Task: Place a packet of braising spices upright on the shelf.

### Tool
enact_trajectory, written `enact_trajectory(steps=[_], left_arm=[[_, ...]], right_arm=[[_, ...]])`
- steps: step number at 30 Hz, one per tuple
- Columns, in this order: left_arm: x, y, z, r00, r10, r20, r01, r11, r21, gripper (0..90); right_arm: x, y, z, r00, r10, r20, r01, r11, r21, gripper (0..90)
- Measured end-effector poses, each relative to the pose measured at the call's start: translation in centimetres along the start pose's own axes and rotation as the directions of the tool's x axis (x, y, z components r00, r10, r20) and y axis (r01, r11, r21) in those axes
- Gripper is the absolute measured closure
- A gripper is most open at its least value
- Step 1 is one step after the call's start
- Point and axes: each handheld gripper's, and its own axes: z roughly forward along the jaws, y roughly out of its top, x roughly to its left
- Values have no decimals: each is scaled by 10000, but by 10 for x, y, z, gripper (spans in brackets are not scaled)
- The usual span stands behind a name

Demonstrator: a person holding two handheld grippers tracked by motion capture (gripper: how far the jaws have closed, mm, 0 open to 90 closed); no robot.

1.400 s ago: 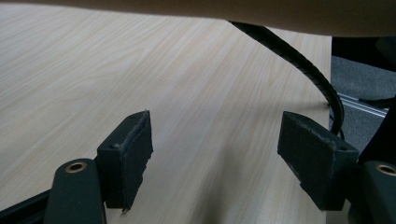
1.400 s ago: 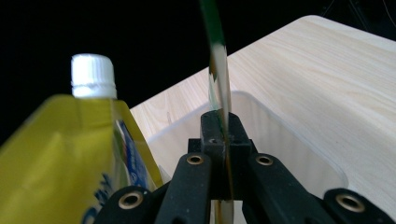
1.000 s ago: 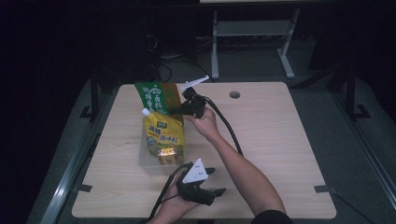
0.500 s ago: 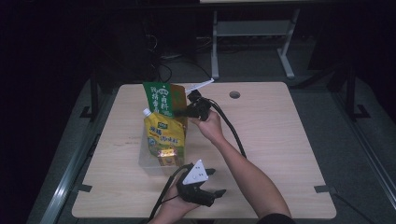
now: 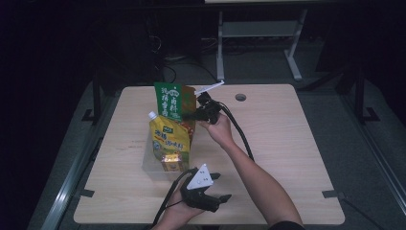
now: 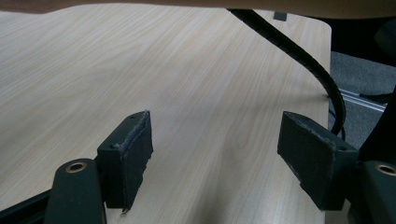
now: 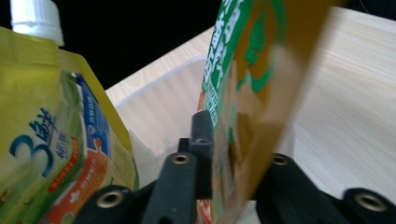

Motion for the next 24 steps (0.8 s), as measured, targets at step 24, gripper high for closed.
enact_trajectory(steps=[24], left_arm=[[0,1,2,9999,100,-20,-100,9999,-15,254]], right_arm=[[-9,-5,-52,9997,180,151,-185,9993,329,527]])
